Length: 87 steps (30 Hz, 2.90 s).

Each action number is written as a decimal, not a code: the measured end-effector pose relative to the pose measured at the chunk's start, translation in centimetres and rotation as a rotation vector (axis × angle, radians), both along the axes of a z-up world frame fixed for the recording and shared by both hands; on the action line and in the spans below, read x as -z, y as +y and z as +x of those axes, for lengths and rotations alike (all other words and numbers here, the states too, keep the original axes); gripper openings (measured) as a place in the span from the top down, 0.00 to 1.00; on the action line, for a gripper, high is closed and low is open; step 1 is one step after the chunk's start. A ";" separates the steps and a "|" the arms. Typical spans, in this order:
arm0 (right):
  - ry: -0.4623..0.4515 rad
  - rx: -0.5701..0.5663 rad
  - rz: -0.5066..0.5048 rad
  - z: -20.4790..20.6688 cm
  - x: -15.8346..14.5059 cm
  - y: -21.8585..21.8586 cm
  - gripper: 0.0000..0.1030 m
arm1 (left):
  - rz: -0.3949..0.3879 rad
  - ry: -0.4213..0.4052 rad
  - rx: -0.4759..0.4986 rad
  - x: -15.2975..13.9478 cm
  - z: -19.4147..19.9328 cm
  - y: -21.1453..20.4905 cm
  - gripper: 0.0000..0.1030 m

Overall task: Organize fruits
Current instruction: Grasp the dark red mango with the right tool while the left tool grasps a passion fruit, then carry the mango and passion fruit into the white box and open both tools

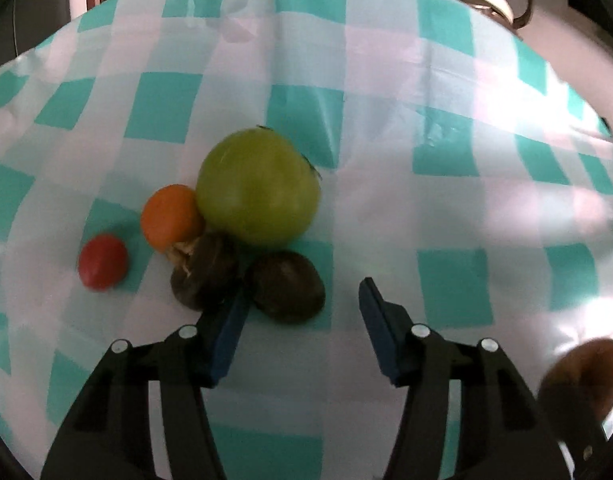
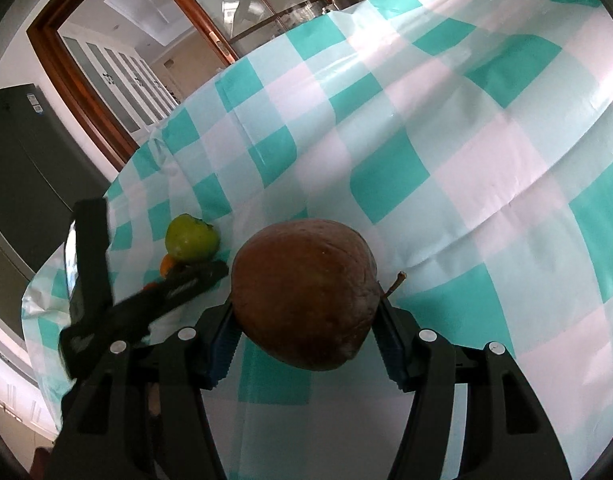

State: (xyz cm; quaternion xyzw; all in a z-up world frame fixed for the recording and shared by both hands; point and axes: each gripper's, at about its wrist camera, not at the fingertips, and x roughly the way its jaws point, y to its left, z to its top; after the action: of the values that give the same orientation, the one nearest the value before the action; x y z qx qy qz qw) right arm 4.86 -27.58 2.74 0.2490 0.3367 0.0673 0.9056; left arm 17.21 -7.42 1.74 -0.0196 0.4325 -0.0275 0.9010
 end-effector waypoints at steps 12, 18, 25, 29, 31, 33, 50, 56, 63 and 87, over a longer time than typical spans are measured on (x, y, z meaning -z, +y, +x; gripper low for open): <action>0.012 0.005 0.029 -0.2 0.2 -0.5 0.42 | -0.112 -0.073 0.076 -0.5 -13.1 4.3 0.65; -0.001 -0.016 -0.006 -0.3 0.0 0.2 0.42 | -0.184 -0.074 0.043 -0.2 -15.0 6.2 0.65; -0.003 -0.026 0.006 -0.1 0.0 0.2 0.42 | -0.212 -0.027 0.035 0.1 -14.4 6.1 0.65; -0.006 -0.022 0.015 -0.1 0.1 0.2 0.42 | -0.224 -0.027 0.032 0.2 -14.3 6.2 0.65; -0.008 -0.014 0.021 -0.2 0.1 0.1 0.42 | -0.222 -0.027 0.031 0.2 -14.2 6.1 0.65; -0.003 -0.012 0.022 -0.1 0.1 0.0 0.42 | -0.227 -0.026 0.029 0.2 -14.2 6.2 0.65; 0.020 -0.095 -0.037 -12.8 -1.1 5.5 0.42 | -0.026 -0.071 0.056 -1.8 -29.1 10.4 0.65; 0.003 -0.214 -0.090 -17.3 -1.6 10.6 0.42 | 0.052 -0.099 0.028 -1.1 -34.8 13.6 0.65; -0.007 -0.395 -0.182 -20.3 -1.7 17.3 0.42 | 0.050 -0.115 -0.035 -0.1 -38.7 17.6 0.65; -0.143 -1.004 -0.406 -31.8 -1.2 34.3 0.42 | 0.042 -0.140 -0.331 1.7 -50.7 31.2 0.65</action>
State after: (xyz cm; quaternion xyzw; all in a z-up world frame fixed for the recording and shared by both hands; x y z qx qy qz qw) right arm -26.94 6.72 3.91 -0.1273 0.3578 0.4417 0.8128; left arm -33.52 23.80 0.06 -0.0698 0.3598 0.1290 0.9214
